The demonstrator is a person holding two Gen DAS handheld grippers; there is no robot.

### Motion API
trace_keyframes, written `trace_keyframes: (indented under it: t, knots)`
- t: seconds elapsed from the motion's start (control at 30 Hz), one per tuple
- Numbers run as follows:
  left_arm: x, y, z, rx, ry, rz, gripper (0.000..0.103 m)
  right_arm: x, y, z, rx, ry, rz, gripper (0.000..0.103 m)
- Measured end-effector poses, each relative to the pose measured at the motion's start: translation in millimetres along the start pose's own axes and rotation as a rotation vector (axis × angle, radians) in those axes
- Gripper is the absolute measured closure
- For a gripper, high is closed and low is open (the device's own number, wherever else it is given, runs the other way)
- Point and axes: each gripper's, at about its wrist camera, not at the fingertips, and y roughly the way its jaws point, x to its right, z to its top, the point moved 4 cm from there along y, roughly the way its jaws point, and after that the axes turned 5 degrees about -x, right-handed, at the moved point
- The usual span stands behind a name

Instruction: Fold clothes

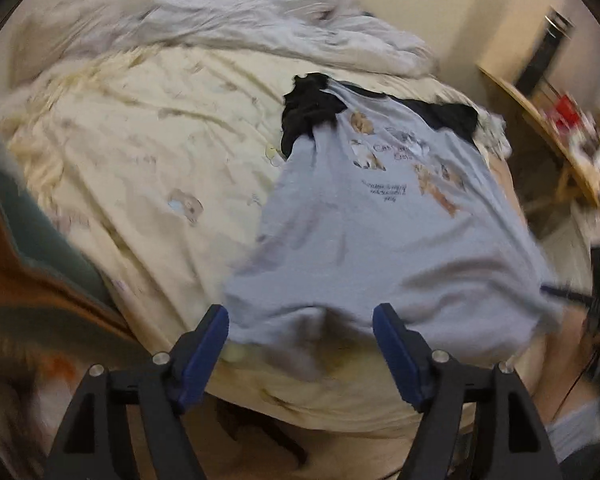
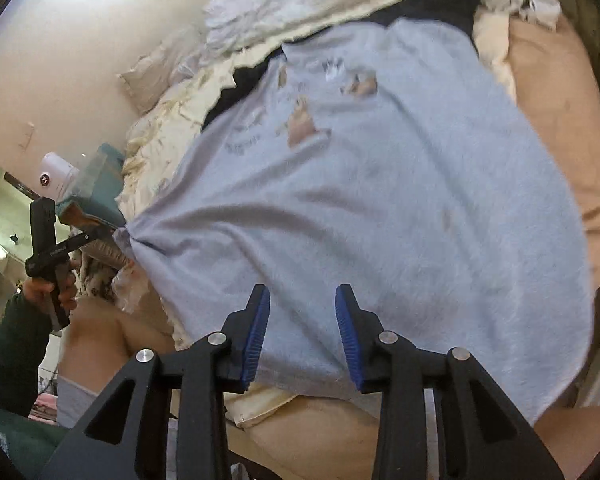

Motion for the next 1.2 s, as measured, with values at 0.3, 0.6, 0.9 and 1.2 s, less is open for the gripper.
trace_keyframes:
  t: [0.3,0.6,0.9,1.2]
  knots:
    - [-9,56,-24,-0.236,0.043,0.036,0.028,-3,12,5,0.001,-0.008,0.003,0.062]
    - [-15,60,-26,-0.228,-0.16,-0.047,0.098,-1,23,10,-0.003,-0.016,-0.015,0.057]
    - [2,-57,6,-0.055,-0.07,-0.181,0.102,-5,26,10,0.005,-0.023,-0.004,0.053]
    - [-30,-77,3,-0.206,-0.104,-0.152,0.102,-3,18,7,0.029,-0.015,-0.012,0.05]
